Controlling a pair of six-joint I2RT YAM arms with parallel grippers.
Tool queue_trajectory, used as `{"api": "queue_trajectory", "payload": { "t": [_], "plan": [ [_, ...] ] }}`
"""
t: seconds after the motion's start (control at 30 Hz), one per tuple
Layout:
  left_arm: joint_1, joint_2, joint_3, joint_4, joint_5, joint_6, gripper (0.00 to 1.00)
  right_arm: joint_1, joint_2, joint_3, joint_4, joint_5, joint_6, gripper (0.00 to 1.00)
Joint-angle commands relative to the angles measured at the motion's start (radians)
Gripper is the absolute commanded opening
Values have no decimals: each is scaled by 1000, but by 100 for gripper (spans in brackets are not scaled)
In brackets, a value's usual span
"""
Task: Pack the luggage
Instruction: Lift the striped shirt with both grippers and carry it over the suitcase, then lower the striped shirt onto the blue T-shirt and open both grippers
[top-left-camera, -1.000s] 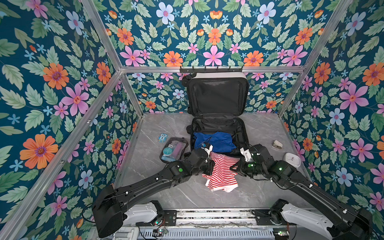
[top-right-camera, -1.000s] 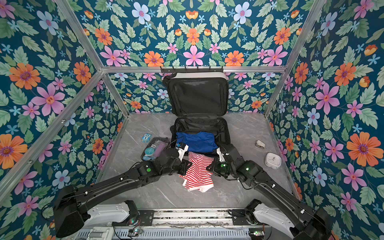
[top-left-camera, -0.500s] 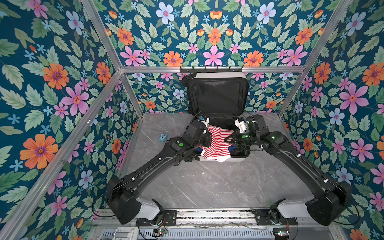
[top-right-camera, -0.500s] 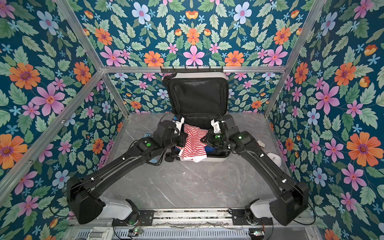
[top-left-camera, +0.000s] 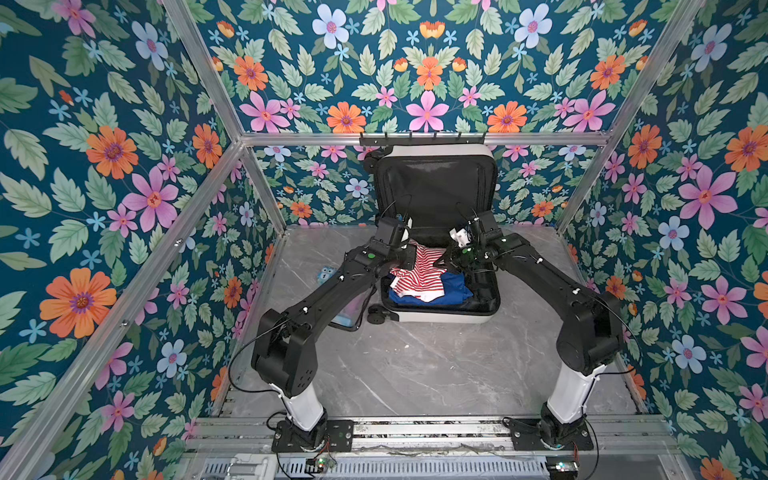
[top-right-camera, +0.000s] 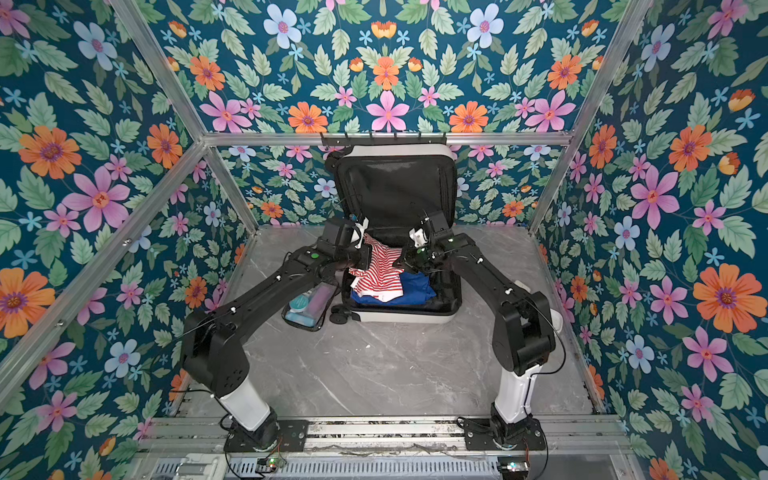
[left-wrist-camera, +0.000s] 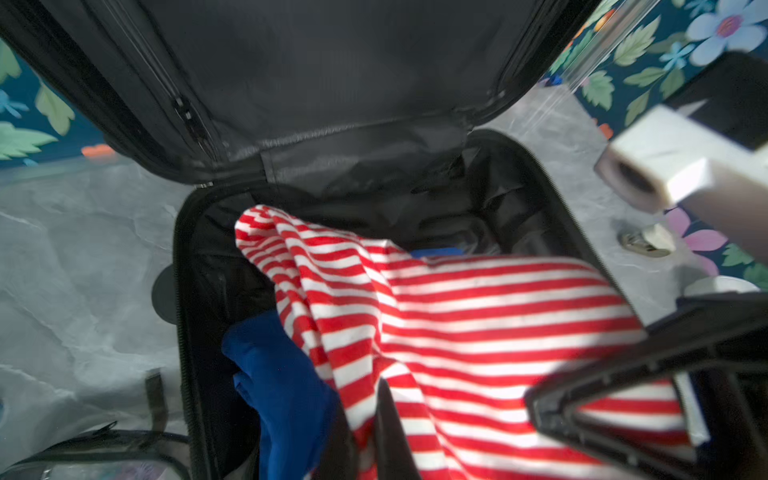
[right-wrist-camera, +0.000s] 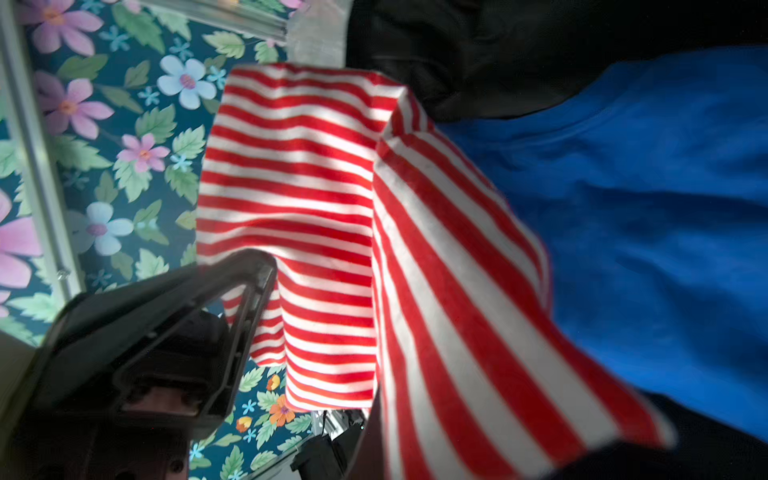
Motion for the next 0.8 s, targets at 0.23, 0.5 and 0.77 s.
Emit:
{"api": "queue_trajectory", "payload": {
  "t": [0.23, 0.5, 0.77],
  "plan": [
    [39, 133, -55, 125, 48, 9, 0, -47, 116, -12, -54, 42, -119, 0],
    [47, 190, -89, 144, 30, -5, 0, -76, 175, -20, -58, 104, -157, 0],
    [48, 208, -89, 137, 30, -5, 13, -77, 182, -10, -65, 112, -167, 30]
  ]
}}
